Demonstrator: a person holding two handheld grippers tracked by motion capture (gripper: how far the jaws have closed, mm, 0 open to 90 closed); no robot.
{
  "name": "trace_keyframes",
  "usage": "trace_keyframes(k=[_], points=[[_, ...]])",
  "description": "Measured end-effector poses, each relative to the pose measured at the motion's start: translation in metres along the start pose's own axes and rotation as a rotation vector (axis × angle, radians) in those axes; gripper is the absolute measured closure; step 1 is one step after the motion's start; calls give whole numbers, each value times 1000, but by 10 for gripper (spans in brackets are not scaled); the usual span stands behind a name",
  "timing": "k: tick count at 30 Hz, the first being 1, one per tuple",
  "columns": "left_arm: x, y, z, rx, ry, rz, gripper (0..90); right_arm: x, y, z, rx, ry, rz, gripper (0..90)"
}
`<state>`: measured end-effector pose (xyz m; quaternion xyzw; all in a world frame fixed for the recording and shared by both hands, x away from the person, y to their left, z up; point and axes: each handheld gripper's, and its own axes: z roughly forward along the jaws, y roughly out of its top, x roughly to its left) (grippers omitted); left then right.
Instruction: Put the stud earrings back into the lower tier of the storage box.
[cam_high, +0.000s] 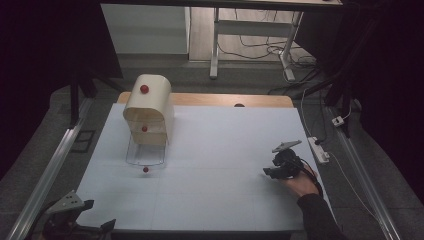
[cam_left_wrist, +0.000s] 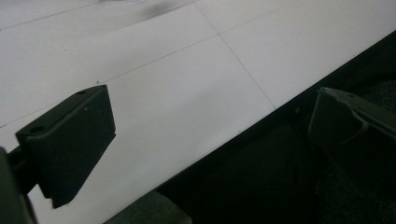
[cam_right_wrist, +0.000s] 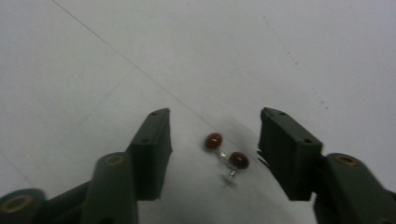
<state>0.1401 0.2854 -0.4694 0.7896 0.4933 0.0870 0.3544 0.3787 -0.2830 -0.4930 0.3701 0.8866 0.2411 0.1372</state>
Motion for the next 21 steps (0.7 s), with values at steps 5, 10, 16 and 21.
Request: trace_keyframes(k=[5,10,16,21], points=[[0,0,0,2,0,5,7,-5,2,4,30,40,-10,643],[-1,0,1,7,-2,12,9,-5,0,7,61,55,-21,737],[-2,0,1,14,0,26,11,-3,1,7,82,43,7,802],[-2,1,1,14,0,26,11,1,4,4,56,57,8,802]])
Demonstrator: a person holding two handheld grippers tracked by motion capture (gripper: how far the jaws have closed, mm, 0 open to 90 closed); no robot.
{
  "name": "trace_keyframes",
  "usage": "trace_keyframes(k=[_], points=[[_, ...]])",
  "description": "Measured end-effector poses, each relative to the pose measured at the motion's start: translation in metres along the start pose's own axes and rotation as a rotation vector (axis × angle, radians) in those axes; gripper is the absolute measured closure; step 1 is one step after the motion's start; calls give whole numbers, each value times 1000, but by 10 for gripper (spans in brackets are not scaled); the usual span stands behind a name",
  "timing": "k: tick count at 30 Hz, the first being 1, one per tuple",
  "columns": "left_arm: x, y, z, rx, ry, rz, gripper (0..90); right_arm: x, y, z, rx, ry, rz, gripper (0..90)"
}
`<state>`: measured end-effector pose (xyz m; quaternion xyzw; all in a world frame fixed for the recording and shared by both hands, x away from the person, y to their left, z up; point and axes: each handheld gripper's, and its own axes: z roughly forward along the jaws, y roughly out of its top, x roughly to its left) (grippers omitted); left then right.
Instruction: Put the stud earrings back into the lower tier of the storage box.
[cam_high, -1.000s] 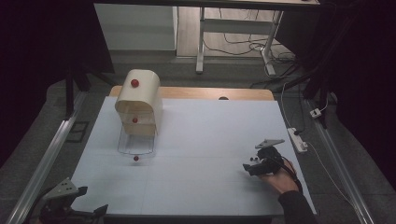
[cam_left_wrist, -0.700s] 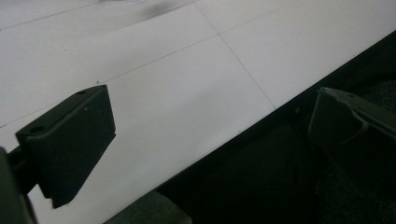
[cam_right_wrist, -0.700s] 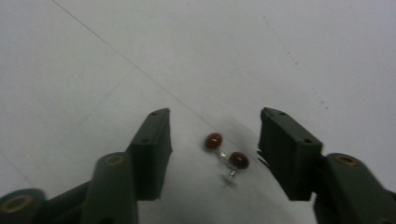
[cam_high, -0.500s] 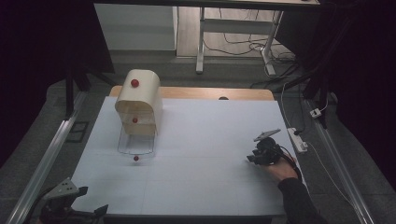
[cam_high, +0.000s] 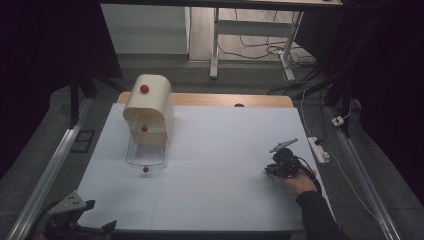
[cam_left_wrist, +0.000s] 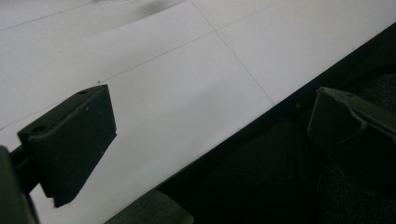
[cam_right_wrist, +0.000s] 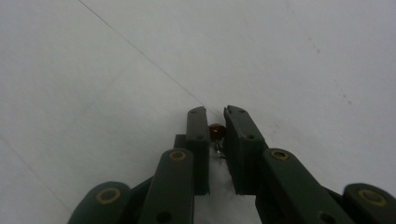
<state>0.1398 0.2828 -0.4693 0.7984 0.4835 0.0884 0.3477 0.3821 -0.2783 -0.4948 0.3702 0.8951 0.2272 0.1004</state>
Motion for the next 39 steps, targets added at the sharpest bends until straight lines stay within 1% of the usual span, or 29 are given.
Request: trace_keyframes(k=[1,6,7,11,13,18,21,25,29,30,31,32,33,34,35,36,37,38,39], points=[[0,0,0,0,0,-1,12,4,3,-3,-18,4,-6,802],[0,0,0,0,2,0,12,14,9,-7,-60,44,-16,802],[0,0,0,-1,1,1,12,14,9,-7,-60,44,-16,802],[0,0,0,0,2,1,13,28,16,-12,-106,78,-34,802],[0,0,0,0,4,4,14,30,17,-13,-115,87,-39,802],[0,0,0,1,6,1,13,47,27,-21,-173,134,-50,802],[0,0,0,1,4,-3,14,57,33,-23,-200,166,-59,801],[0,0,0,3,6,2,14,70,41,-22,-216,199,-72,801],[0,0,0,3,5,2,16,83,46,-20,-218,228,-97,799],[0,0,0,3,5,3,17,88,49,-18,-219,246,-106,799],[0,0,1,4,5,3,17,88,49,-18,-219,246,-106,799],[0,0,1,4,5,4,17,94,52,-17,-221,265,-113,799],[0,0,1,5,5,4,17,94,52,-17,-221,265,-113,799],[0,0,1,5,6,4,17,97,53,-17,-225,275,-113,799],[0,0,1,5,6,4,18,102,56,-15,-226,285,-124,799],[0,0,1,5,6,4,18,102,56,-15,-226,285,-124,799],[0,0,1,5,5,4,18,107,59,-14,-222,282,-139,799],[0,0,1,5,6,3,18,107,59,-14,-222,282,-139,799],[0,0,1,5,5,3,18,110,60,-14,-222,279,-149,799]])
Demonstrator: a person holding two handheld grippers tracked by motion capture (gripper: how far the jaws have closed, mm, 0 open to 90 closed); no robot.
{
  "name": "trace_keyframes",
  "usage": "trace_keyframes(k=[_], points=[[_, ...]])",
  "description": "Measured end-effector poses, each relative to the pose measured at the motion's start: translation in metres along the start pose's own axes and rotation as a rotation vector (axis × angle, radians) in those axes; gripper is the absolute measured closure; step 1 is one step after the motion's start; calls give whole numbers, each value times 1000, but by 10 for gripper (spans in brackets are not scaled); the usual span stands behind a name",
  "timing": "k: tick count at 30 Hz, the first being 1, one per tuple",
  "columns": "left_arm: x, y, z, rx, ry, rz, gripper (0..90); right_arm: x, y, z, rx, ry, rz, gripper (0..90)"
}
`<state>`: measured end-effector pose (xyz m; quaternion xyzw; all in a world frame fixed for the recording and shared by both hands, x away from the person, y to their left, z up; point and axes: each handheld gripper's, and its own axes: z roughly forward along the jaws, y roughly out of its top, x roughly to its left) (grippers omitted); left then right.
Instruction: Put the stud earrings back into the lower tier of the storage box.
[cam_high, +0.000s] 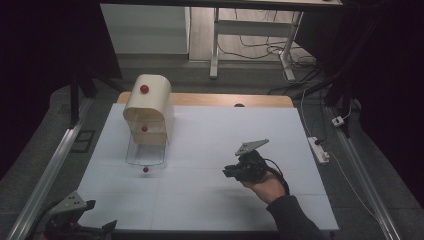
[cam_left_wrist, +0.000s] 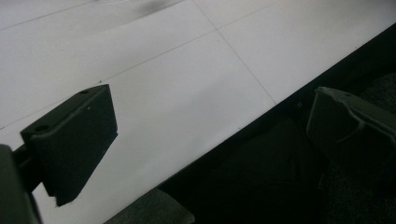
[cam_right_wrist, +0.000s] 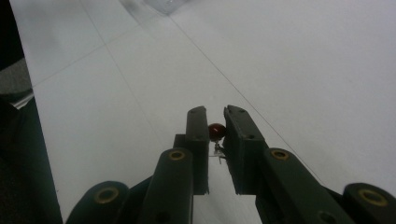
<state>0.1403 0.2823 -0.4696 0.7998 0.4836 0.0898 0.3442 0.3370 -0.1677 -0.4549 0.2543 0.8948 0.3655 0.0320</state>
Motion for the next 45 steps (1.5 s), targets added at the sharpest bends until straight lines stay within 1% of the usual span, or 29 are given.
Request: trace_keyframes(k=[1,3,6,7,8,10,12,14,16,17,19,21,22,23,25,26,28,33,35,36,37,38,40,41,42,43,45], points=[[0,0,0,0,0,0,18,4,3,3,3,0,-16,798],[0,0,0,-2,-2,-3,19,6,5,4,0,2,-23,798],[0,0,0,-3,-4,-8,19,12,10,7,-10,12,-36,798],[0,0,0,-3,-4,-7,20,16,13,9,-15,20,-46,798],[0,0,0,-2,-3,-7,20,16,13,9,-15,20,-46,798],[0,0,0,-2,-4,-6,20,22,18,14,-24,32,-59,798],[1,0,0,-3,-5,-8,20,23,19,15,-25,36,-61,798],[1,0,0,-4,-6,-9,20,28,26,21,-41,55,-62,798],[1,0,0,-6,-6,-8,20,29,28,23,-44,61,-58,798],[1,0,-1,-7,-6,-8,20,31,32,26,-58,70,-60,798],[1,0,-1,-7,-7,-8,21,36,37,32,-64,80,-67,798],[1,-1,-1,-8,-8,-7,21,40,41,38,-67,92,-72,798],[1,-1,-1,-9,-8,-7,21,45,46,44,-67,102,-84,798],[1,-1,-1,-9,-8,-7,21,45,46,44,-67,102,-84,798],[1,-1,-1,-9,-8,-6,21,50,53,53,-66,113,-91,798],[1,-1,-1,-9,-8,-5,21,50,53,53,-66,113,-91,798],[1,-1,-1,-9,-8,-5,21,52,57,58,-67,115,-101,798],[1,-1,-1,-9,-9,-4,21,54,68,70,-67,116,-102,798],[1,-1,-1,-9,-9,-2,21,54,72,79,-77,117,-102,798],[1,-1,-1,-8,-9,-2,21,54,72,79,-77,117,-102,798],[1,-1,-1,-8,-9,-2,21,54,74,81,-76,112,-110,798],[1,-1,-1,-9,-9,-1,21,55,78,86,-81,116,-105,797],[1,-1,-1,-9,-10,-2,21,56,80,88,-86,115,-107,798],[1,-1,-1,-9,-10,-2,21,57,83,90,-87,113,-107,797],[1,-1,-1,-10,-11,-2,21,57,86,92,-98,112,-117,798],[1,-1,-1,-10,-11,-2,21,58,88,94,-95,107,-114,797],[1,-1,-1,-9,-11,-1,21,59,93,98,-108,107,-118,796]])
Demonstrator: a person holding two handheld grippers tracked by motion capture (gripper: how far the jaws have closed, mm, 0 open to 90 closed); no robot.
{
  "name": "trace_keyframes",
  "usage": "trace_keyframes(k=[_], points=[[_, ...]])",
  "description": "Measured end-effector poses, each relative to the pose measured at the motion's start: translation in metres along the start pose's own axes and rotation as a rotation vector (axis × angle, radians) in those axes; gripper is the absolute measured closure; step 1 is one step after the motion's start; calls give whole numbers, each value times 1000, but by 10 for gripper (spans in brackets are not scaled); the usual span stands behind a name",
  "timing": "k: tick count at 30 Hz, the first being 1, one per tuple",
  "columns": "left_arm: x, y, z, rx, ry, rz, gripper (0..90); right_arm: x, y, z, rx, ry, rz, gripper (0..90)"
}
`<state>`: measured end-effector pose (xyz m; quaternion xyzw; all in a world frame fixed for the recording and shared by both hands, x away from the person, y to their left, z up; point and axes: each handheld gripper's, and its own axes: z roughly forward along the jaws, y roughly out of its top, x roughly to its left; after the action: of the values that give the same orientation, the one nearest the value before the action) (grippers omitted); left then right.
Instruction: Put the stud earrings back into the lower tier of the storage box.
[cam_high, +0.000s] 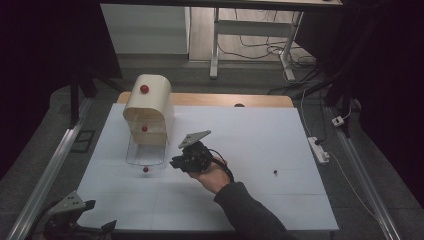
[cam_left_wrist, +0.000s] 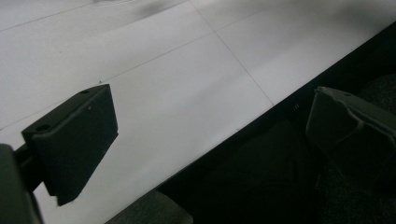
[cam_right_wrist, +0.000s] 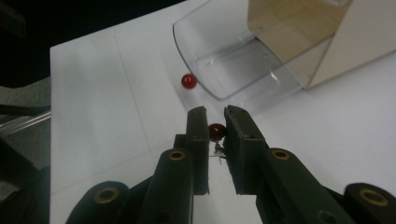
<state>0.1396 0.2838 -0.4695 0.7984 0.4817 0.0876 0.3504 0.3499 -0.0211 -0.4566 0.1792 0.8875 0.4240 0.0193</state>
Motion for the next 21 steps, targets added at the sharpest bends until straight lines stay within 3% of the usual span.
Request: trace_keyframes(k=[15,21], points=[[0,0,0,-1,-4,2,23,-4,24,38,-24,-11,7,795],[0,0,0,-2,-3,3,22,-1,30,55,8,-27,-15,795]])
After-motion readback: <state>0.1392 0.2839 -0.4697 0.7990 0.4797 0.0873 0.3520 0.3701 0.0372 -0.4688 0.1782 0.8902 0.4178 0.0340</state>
